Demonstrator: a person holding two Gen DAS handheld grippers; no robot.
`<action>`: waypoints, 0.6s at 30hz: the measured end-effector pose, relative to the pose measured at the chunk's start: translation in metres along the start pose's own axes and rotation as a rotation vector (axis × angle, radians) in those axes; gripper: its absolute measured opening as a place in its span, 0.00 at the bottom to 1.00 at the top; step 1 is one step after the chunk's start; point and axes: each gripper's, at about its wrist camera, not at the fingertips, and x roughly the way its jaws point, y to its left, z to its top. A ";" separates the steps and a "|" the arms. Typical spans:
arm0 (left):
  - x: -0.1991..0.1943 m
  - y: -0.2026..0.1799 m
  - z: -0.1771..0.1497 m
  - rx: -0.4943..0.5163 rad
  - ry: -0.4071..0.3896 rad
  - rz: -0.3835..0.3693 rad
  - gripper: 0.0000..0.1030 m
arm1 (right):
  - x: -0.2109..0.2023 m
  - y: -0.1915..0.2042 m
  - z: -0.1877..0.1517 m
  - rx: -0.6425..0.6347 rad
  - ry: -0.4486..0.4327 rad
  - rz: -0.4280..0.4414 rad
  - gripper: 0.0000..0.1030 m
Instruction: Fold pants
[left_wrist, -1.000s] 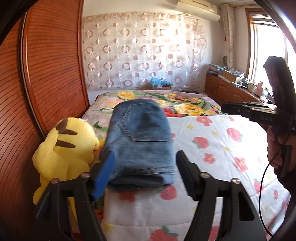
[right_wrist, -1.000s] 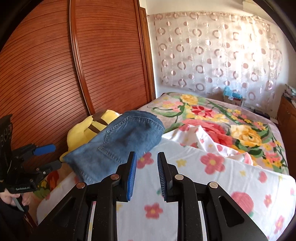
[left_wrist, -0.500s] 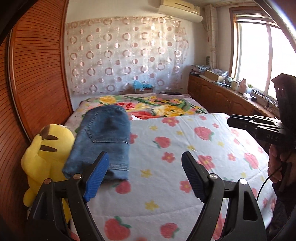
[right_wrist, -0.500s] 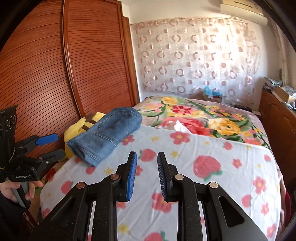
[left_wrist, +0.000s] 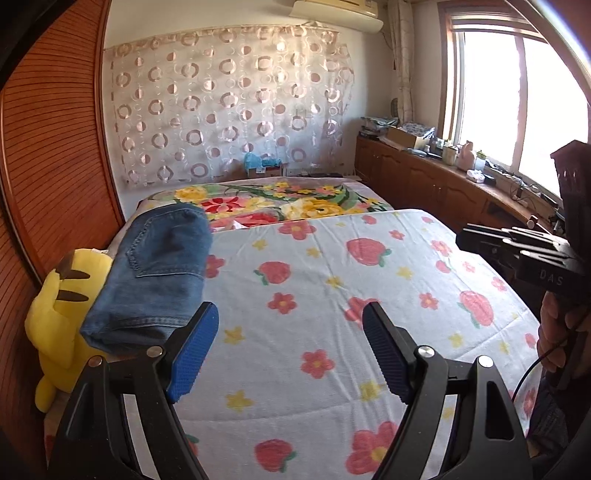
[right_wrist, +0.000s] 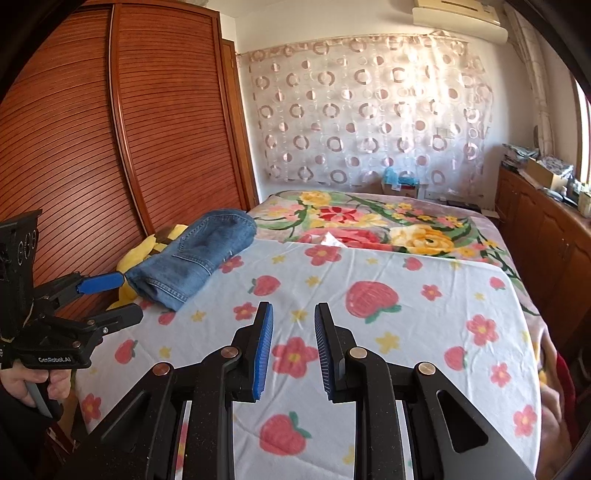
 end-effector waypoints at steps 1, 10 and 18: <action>0.000 -0.004 0.001 -0.002 -0.005 -0.012 0.79 | -0.004 -0.002 -0.001 0.003 -0.001 -0.004 0.24; -0.005 -0.020 0.013 -0.009 -0.042 -0.015 0.79 | -0.036 -0.009 -0.005 0.043 -0.019 -0.061 0.37; -0.009 -0.034 0.016 -0.011 -0.047 -0.035 0.77 | -0.055 -0.014 -0.006 0.063 -0.044 -0.073 0.38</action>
